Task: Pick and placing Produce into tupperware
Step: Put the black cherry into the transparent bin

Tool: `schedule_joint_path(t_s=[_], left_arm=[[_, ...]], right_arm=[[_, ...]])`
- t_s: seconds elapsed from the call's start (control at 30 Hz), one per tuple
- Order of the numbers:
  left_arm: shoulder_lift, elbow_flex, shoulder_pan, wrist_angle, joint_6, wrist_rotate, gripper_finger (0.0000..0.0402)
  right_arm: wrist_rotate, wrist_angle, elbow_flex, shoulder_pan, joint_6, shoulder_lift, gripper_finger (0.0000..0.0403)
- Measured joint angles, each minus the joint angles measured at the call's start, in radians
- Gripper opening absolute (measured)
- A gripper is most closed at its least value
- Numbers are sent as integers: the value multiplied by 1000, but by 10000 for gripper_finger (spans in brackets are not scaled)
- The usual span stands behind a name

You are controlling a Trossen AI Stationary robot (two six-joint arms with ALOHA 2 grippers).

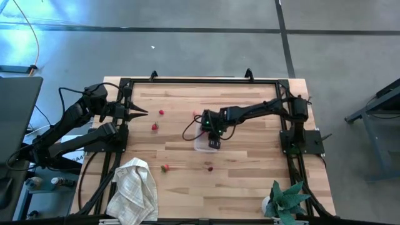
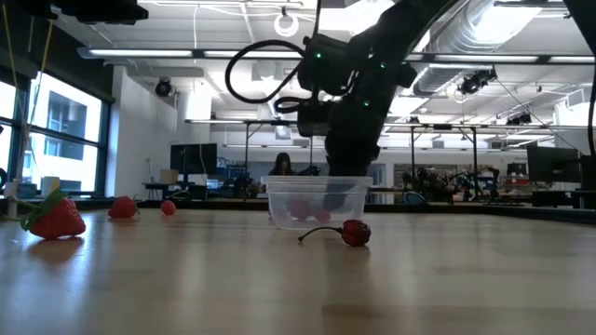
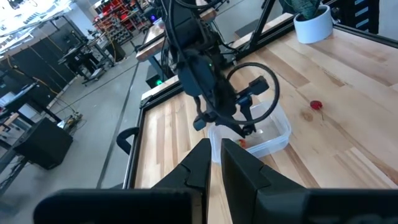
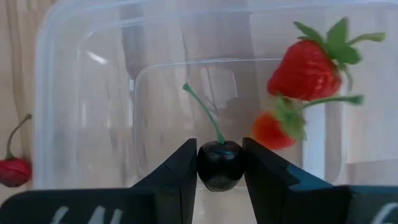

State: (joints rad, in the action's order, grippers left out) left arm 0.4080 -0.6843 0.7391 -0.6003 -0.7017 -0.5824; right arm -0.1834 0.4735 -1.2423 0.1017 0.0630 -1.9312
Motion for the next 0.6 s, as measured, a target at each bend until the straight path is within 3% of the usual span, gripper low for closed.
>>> schedule_joint_path(t_s=[0.4, 0.6], left_arm=[[0, 0, 0, 0, 0, 0, 28], [0, 0, 0, 0, 0, 0, 28]], right_arm=[[20, 24, 0, -4, -19, 0, 99], [20, 45, 0, -5, -19, 0, 120]])
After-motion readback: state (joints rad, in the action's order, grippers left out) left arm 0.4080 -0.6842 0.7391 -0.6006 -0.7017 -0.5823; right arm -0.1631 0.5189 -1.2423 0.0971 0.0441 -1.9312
